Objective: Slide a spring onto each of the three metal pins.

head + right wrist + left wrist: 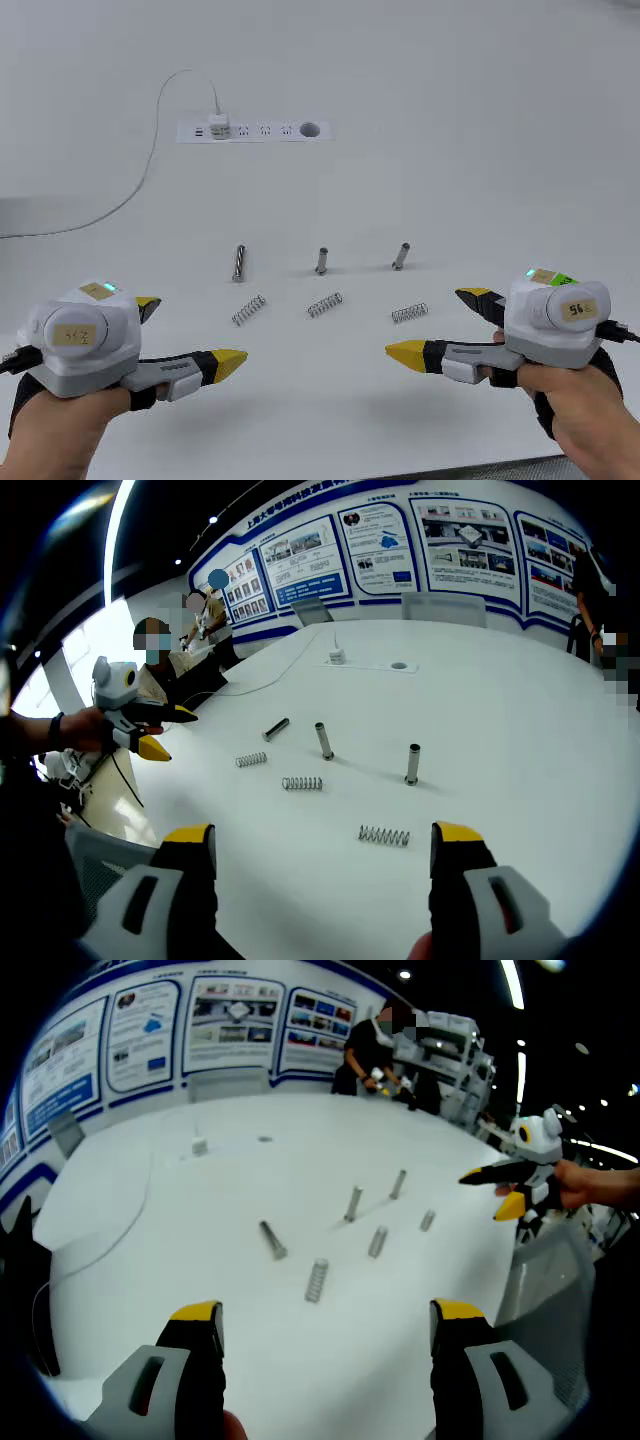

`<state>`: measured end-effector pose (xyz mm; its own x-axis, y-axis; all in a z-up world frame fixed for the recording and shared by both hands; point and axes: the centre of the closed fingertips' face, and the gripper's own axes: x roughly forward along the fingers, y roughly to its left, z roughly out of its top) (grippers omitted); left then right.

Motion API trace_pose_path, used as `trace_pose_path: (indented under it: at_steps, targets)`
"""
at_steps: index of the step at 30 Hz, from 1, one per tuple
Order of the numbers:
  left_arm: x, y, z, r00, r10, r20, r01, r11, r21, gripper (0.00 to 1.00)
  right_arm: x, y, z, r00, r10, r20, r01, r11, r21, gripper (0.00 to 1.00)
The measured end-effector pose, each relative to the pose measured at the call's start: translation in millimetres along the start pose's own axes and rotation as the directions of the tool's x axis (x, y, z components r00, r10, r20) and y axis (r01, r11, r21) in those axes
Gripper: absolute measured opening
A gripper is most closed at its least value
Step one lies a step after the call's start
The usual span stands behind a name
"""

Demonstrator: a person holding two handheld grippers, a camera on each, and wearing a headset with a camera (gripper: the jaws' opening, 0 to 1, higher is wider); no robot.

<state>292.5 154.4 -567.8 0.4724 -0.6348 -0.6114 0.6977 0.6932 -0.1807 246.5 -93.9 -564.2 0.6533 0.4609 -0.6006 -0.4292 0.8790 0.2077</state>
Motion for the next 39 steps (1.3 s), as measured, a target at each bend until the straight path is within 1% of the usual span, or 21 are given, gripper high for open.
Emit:
trace_pose_path:
  at_steps: [8,14,22,29,34,39]
  targets:
    - [1.6,0.3,-2.4,0.9999,-0.005,-0.015,0.005,1.000,-0.014,0.86,-0.2,3.4,-1.6,0.9999,0.010,-0.005,-0.010,1.000,0.002,0.90]
    - [3.0,1.4,-2.2,0.9999,-0.006,-0.015,0.006,1.000,-0.030,0.85,-3.1,4.8,-2.3,0.9999,0.015,-0.006,-0.015,1.000,-0.001,0.89]
    - [10.4,1.8,1.2,0.9999,-0.007,-0.015,0.006,0.999,-0.045,0.84,-9.2,3.5,-5.8,0.9999,0.015,-0.004,-0.015,1.000,0.004,0.89]
    - [20.7,6.8,-0.4,0.9996,-0.005,-0.027,0.003,0.999,-0.043,0.83,-12.0,3.7,-12.4,0.9998,0.015,-0.012,-0.015,1.000,0.020,0.90]
    - [26.9,9.6,3.1,0.9996,-0.002,-0.027,0.001,0.999,-0.043,0.83,-13.1,6.5,-15.7,0.9995,0.023,-0.020,-0.022,1.000,0.020,0.90]
    - [31.2,7.8,9.1,0.9997,-0.001,-0.023,0.000,0.999,-0.043,0.82,-14.5,7.2,-15.5,0.9996,0.024,-0.016,-0.023,0.999,0.029,0.89]
